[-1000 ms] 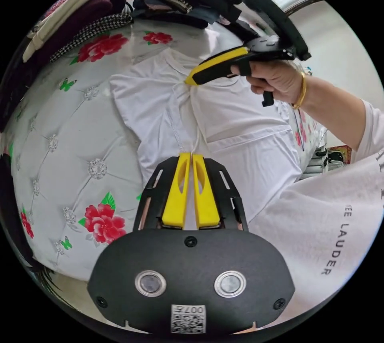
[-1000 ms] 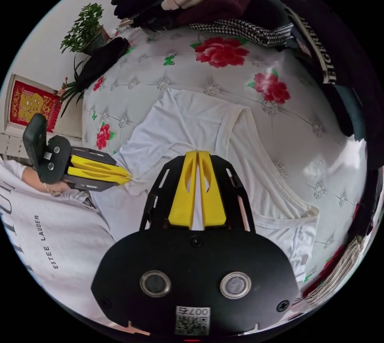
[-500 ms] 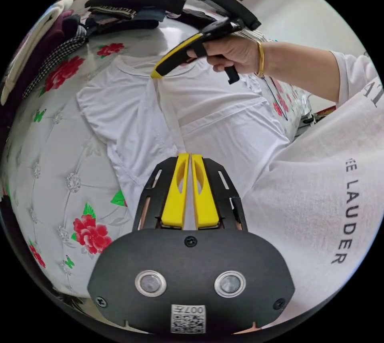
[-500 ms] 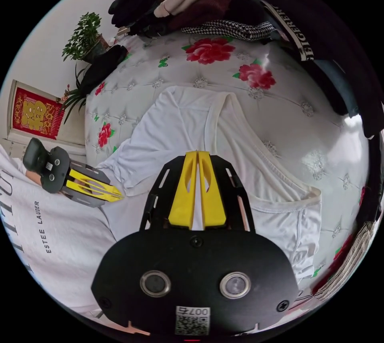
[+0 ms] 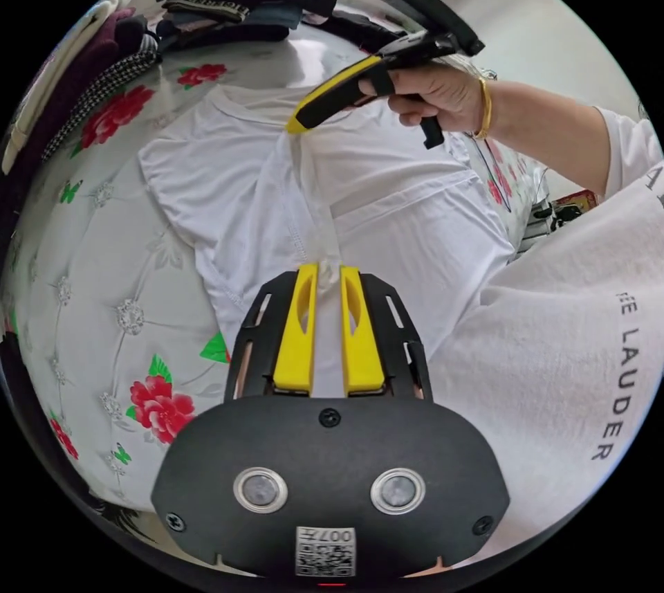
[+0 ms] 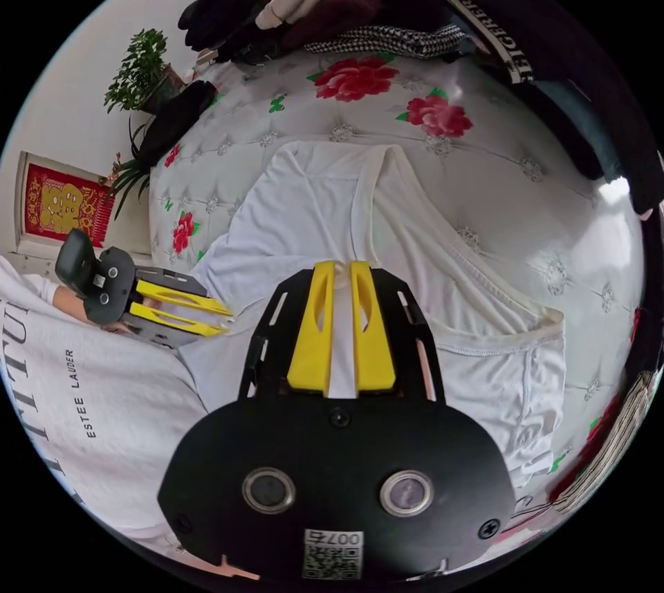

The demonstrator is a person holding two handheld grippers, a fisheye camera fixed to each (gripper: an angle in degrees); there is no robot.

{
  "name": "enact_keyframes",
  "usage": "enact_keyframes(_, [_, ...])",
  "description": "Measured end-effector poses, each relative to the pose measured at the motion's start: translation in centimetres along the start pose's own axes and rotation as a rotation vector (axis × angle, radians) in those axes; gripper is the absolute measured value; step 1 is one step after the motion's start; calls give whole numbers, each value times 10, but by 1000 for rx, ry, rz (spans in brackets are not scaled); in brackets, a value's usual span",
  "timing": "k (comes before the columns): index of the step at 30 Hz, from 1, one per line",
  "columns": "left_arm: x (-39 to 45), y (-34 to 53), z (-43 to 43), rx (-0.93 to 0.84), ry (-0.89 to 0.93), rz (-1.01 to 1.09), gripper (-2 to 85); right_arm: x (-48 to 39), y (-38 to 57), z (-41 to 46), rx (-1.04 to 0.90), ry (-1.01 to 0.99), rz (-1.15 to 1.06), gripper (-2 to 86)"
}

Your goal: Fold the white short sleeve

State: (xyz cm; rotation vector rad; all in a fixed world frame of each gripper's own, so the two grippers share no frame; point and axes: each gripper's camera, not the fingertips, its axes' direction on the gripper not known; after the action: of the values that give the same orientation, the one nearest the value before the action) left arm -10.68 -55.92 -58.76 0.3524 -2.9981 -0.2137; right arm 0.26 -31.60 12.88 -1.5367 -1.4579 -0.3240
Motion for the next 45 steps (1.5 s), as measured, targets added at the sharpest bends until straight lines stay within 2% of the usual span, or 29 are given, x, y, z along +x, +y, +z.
enact_keyframes(9, [10, 11, -21, 111, -78, 58, -9, 2, 21, -28, 56, 27, -9, -1])
enact_keyframes(15, [8, 15, 22, -7, -79, 111, -5, 10, 40, -28, 35, 31, 23, 8])
enact_keyframes(20, [11, 16, 20, 28, -19, 169, 2, 11, 53, -54, 93, 30, 70, 28])
enact_keyframes(24, [-5, 19, 25, 9, -53, 120, 26, 11, 66, -58, 104, -12, 109, 37])
enact_keyframes(27, [-21, 20, 29, -22, -15, 76, 54, 11, 83, -61, 113, -35, 167, 41])
enact_keyframes(33, [-22, 10, -1, 47, 51, 145, 73, 36, 173, -119, 299, 23, 433, 46])
enact_keyframes(37, [-29, -34, -18, 65, 74, 215, 72, 85, 283, -157, 434, 140, 815, 51])
enact_keyframes(41, [-27, -83, -24, 17, 138, 279, 83, 117, 374, -170, 565, 55, 1089, 53])
enact_keyframes(45, [-5, -118, -3, -3, 135, 375, 83, 129, 405, -162, 613, -9, 1156, 47])
